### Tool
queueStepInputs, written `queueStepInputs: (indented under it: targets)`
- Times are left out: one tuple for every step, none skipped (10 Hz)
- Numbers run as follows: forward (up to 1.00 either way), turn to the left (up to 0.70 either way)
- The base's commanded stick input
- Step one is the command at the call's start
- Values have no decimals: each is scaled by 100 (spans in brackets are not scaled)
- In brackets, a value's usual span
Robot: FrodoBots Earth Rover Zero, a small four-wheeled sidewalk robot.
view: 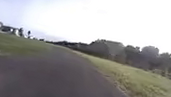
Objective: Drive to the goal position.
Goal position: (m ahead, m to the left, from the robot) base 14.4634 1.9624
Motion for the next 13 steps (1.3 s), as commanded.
queueStepInputs:
  targets:
    - [100, 0]
    - [100, 4]
    - [100, 15]
    - [100, 26]
    - [100, 27]
    - [100, 27]
    - [100, 27]
    - [100, 27]
    - [100, 27]
    - [100, 24]
    - [100, 22]
    - [100, 20]
    - [100, 18]
